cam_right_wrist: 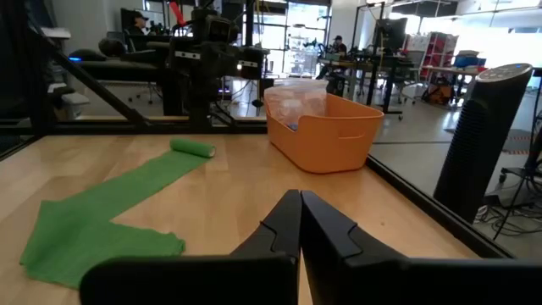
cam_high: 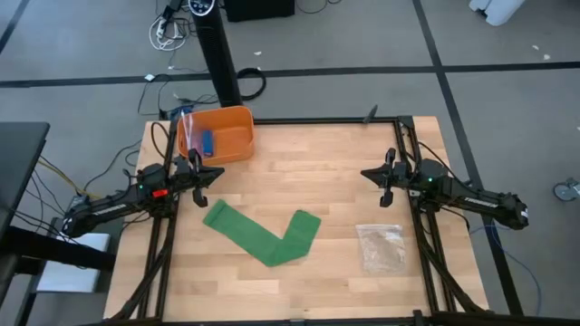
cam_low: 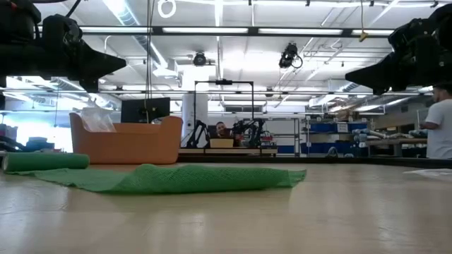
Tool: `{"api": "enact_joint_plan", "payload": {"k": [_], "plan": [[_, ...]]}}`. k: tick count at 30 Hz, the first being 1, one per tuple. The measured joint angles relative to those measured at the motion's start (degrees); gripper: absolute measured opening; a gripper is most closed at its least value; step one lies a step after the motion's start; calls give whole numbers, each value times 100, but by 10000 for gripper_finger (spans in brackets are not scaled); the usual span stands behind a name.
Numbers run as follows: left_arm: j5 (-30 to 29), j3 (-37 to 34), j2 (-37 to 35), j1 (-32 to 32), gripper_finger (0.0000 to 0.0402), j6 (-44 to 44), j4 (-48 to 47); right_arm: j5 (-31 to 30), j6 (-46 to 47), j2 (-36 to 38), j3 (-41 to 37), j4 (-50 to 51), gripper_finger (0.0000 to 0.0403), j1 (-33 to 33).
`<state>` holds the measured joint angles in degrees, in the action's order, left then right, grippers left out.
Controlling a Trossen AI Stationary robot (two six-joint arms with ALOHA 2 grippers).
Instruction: Roll bandage
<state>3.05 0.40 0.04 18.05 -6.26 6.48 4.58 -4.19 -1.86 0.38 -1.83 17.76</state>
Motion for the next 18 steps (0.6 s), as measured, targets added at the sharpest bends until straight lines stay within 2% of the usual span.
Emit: {"api": "enact_joint_plan", "payload": {"k": [18], "plan": [[0,-1,1,2,15,-1,53,0,0,1,-2,0,8,0]]}}
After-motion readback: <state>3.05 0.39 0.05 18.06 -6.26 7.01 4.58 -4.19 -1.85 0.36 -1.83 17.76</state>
